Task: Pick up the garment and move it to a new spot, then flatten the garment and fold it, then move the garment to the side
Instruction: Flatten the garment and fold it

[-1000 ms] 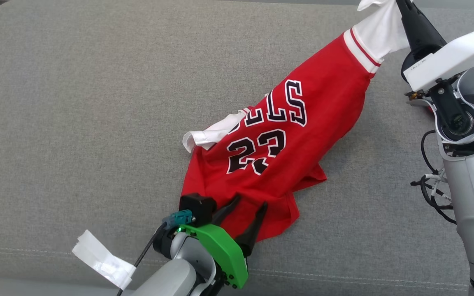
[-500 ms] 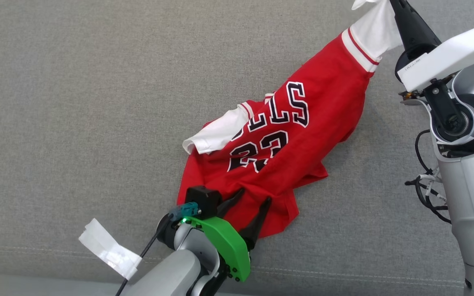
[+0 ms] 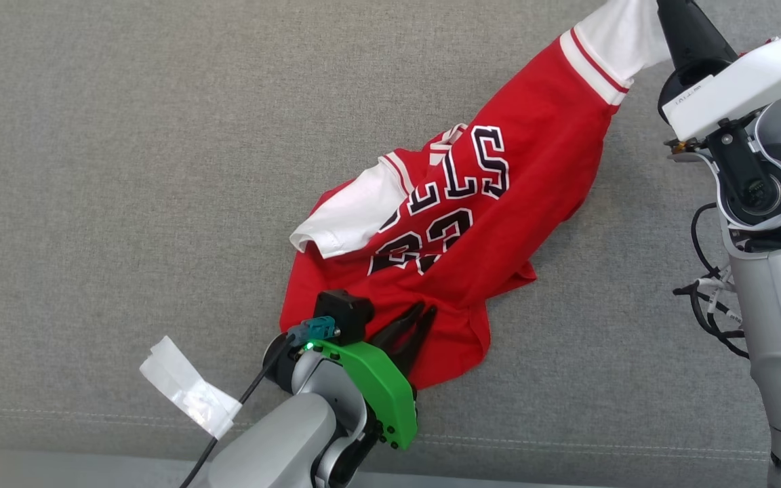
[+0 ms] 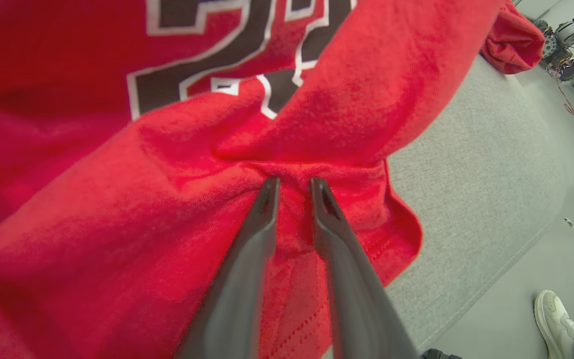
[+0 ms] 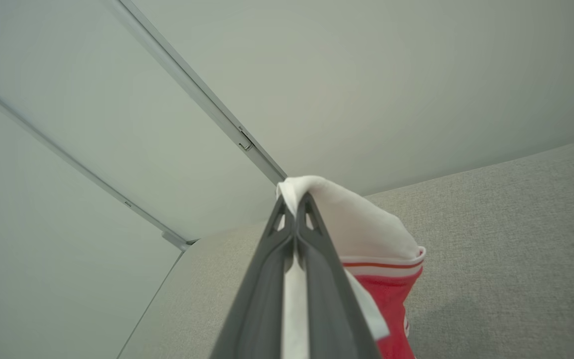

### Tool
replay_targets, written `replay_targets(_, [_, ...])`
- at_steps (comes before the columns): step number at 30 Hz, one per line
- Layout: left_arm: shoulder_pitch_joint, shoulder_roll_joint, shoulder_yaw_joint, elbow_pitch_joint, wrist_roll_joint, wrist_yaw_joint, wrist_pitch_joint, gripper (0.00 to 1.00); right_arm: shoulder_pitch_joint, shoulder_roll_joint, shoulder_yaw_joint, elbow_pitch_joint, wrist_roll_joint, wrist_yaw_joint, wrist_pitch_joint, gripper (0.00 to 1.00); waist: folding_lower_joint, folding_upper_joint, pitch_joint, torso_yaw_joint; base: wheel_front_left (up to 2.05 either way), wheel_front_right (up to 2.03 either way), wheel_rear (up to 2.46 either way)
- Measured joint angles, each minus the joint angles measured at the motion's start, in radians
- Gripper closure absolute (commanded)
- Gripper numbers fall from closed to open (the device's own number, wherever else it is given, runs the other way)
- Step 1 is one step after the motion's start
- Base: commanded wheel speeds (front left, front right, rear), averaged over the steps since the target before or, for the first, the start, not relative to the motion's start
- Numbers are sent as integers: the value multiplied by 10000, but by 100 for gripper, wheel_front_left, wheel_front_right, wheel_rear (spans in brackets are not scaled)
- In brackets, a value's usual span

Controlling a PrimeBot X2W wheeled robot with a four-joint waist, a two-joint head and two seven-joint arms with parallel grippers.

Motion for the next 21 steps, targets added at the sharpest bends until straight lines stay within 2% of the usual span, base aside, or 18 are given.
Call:
replay_targets(13, [-237, -35, -345, 593, -230, -186, -318, 100, 9, -77, -282, 23, 2, -10, -125, 100, 0, 0, 8, 162, 0, 0, 0])
replay_targets(21, [-244, -46, 387, 993, -322, -98, -1005, 100, 288, -96, -364, 105, 21, -6, -255, 100, 0, 0, -197, 475, 0, 0, 0])
